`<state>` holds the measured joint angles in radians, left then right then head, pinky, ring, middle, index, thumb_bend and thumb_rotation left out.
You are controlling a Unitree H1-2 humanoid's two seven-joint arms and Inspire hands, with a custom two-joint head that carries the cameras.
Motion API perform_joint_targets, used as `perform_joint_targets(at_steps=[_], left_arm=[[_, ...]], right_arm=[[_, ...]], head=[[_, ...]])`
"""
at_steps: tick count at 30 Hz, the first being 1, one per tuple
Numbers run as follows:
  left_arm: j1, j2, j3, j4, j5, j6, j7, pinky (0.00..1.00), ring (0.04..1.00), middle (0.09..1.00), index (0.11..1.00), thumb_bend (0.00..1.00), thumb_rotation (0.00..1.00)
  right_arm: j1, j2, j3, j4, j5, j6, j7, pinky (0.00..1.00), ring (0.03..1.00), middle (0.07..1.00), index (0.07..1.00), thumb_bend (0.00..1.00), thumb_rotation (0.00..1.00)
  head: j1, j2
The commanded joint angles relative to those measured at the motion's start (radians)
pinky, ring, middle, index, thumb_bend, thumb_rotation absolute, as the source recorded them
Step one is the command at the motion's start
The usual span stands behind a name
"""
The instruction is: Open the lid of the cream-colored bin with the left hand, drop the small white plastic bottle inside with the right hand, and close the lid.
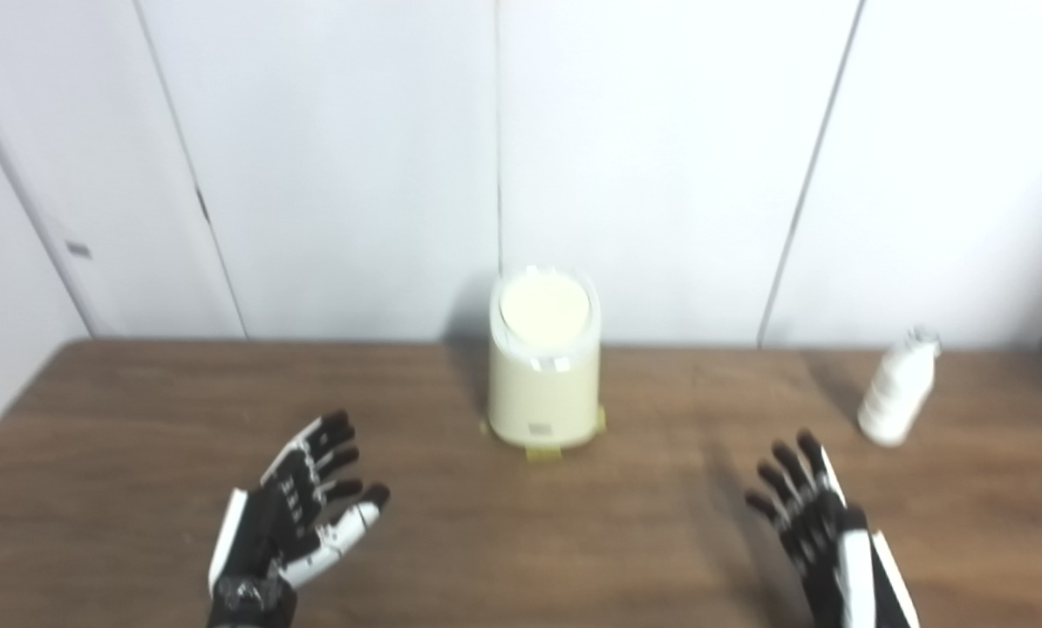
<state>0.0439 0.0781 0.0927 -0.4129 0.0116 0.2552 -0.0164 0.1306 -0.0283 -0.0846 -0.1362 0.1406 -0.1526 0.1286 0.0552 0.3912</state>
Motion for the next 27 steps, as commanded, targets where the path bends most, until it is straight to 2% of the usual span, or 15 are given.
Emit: perform_joint_targets(at_steps=[1, 6, 9, 11, 14, 19, 27], left_arm=[[-0.065, 0.019, -0.001, -0.028, 0.03, -0.004, 0.01, 0.77, 0.828, 0.853, 0.872, 0.67, 0.19], [-0.147, 0.031, 0.0, -0.027, 0.05, 0.021, 0.022, 0.75, 0.817, 0.85, 0.872, 0.7, 0.23], [-0.204, 0.037, -0.001, -0.03, 0.066, 0.061, 0.029, 0.76, 0.827, 0.854, 0.868, 0.73, 0.22], [-0.246, 0.058, -0.018, -0.028, 0.112, 0.09, 0.025, 0.78, 0.824, 0.855, 0.868, 0.75, 0.22], [-0.306, 0.09, -0.045, -0.02, 0.16, 0.144, 0.001, 0.8, 0.807, 0.846, 0.867, 0.77, 0.25], [-0.394, 0.133, -0.092, 0.013, 0.214, 0.206, -0.035, 0.72, 0.817, 0.853, 0.862, 0.74, 0.24], [-0.521, 0.149, -0.134, 0.104, 0.298, 0.214, -0.12, 0.72, 0.83, 0.869, 0.872, 0.75, 0.2]], right_arm=[[0.097, 0.008, 0.019, 0.125, -0.001, -0.023, 0.003, 0.82, 0.915, 0.948, 1.0, 0.51, 0.99], [0.089, 0.016, 0.015, 0.135, 0.003, -0.021, 0.004, 0.83, 0.917, 0.949, 1.0, 0.52, 0.98], [0.083, 0.016, 0.019, 0.14, -0.003, -0.022, 0.003, 0.82, 0.92, 0.952, 1.0, 0.51, 0.98], [0.078, 0.02, 0.02, 0.141, 0.002, -0.016, 0.001, 0.82, 0.916, 0.947, 1.0, 0.52, 0.97], [0.071, 0.023, 0.023, 0.144, -0.004, -0.012, -0.002, 0.83, 0.915, 0.947, 1.0, 0.53, 0.97], [0.058, 0.034, 0.024, 0.152, -0.004, -0.007, -0.009, 0.83, 0.908, 0.939, 1.0, 0.54, 0.96], [0.039, 0.042, 0.034, 0.164, -0.033, 0.001, -0.023, 0.82, 0.898, 0.928, 1.0, 0.56, 0.97]], head=[[-0.002, -0.004], [-0.004, -0.005], [-0.008, -0.003], [-0.007, 0.001], [-0.007, 0.002], [-0.015, 0.004], [-0.029, 0.007]])
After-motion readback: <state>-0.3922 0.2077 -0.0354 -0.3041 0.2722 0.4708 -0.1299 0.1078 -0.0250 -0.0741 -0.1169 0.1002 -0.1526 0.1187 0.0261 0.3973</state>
